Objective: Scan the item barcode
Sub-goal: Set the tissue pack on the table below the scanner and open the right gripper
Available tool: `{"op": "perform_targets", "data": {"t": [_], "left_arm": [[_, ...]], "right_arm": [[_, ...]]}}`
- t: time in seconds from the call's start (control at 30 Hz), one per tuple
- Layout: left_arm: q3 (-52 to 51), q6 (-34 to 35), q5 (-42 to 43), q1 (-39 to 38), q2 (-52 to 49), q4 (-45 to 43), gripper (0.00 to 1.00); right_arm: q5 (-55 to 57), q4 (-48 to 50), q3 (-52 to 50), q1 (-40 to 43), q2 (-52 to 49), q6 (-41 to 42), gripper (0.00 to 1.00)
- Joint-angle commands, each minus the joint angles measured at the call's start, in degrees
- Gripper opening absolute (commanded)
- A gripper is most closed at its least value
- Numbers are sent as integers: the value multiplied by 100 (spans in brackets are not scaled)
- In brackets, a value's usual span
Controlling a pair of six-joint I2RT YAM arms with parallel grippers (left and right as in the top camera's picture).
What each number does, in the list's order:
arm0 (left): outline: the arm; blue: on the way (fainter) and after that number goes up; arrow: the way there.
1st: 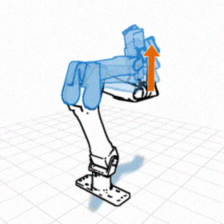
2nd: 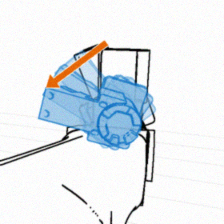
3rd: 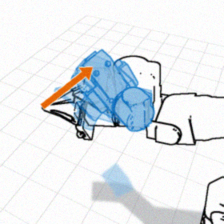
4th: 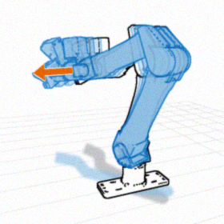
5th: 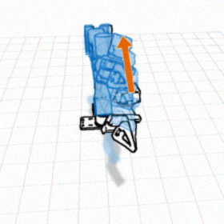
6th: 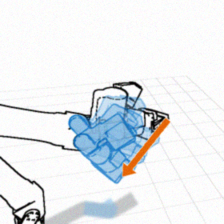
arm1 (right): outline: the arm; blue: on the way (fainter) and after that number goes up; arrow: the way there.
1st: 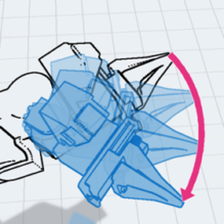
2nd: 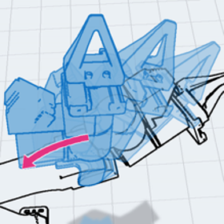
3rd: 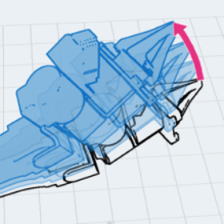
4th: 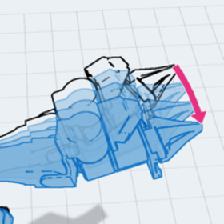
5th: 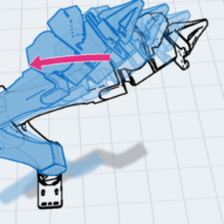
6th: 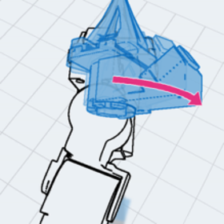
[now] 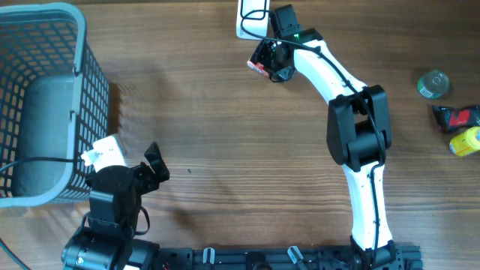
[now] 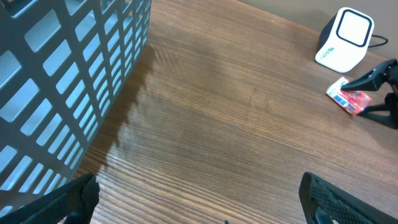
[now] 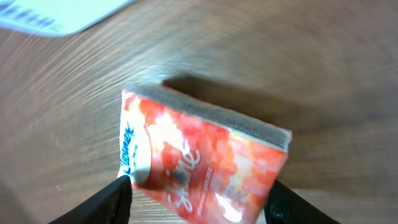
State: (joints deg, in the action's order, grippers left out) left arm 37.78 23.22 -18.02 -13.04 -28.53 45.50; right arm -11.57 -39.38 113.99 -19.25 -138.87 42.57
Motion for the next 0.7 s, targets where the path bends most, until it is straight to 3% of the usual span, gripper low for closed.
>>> {"op": "perform_targets", "data": {"t": [0.0,0.13,0.17,0.23,0.27,0.4,0.67], "left_arm": [[15,-22,66,31,42,0,100],[15,-20,66,31,42,0,100],[15,-20,66,31,42,0,100],[15,-20,66,31,42,0,100],[15,-20,68,31,42,2,100],[15,-20,68,31,42,2,100],[15,-20,68,31,39,-2,100]], "right_arm": [[-116,85,-26,2,-140,-1847,67],[-136,98,-22,2,-138,-2142,66],[-136,85,-22,2,-138,-2129,70],[-133,83,-22,2,-138,-1902,97],[-136,87,-22,2,-138,-1757,100],[-199,39,-22,2,-138,-1408,100],[435,-1106,389,-22,-138,-490,100]]}}
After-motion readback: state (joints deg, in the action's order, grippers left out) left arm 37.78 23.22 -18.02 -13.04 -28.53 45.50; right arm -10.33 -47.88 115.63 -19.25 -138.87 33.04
